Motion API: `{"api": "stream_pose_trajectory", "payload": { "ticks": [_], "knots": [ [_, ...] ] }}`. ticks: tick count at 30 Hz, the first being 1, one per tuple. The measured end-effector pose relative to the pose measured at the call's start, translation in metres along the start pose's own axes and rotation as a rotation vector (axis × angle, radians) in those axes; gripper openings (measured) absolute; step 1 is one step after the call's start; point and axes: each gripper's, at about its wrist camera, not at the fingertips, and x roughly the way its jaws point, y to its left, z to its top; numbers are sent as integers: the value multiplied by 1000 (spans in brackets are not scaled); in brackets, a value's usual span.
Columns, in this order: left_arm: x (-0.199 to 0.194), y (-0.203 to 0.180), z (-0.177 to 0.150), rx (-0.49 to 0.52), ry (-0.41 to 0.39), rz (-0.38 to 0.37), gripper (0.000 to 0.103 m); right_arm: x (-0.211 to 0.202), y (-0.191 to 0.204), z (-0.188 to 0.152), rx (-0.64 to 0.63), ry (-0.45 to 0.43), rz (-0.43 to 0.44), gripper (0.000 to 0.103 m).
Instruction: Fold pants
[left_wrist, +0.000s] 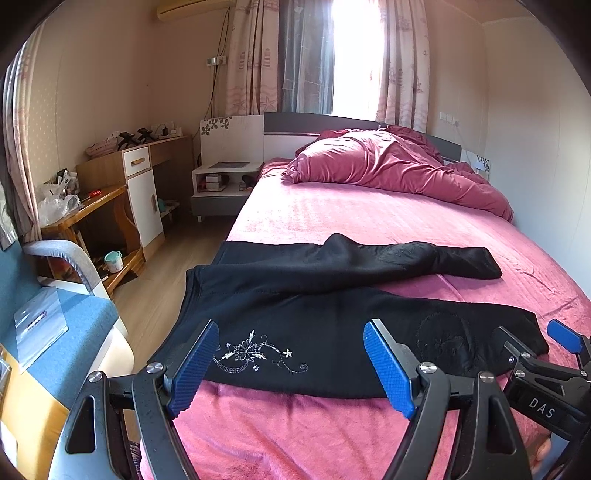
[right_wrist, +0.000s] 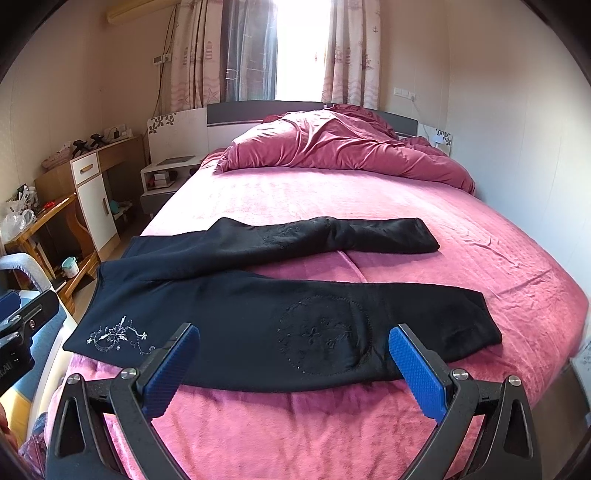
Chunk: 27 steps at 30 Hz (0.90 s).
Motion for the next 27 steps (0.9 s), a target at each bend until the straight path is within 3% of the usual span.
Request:
{"api": "stream_pose_trajectory", "payload": {
  "ticks": [27],
  "knots": [
    [7, 2, -8, 5, 17, 6, 83, 6, -1, -6, -3, 13, -3, 103]
  ]
}}
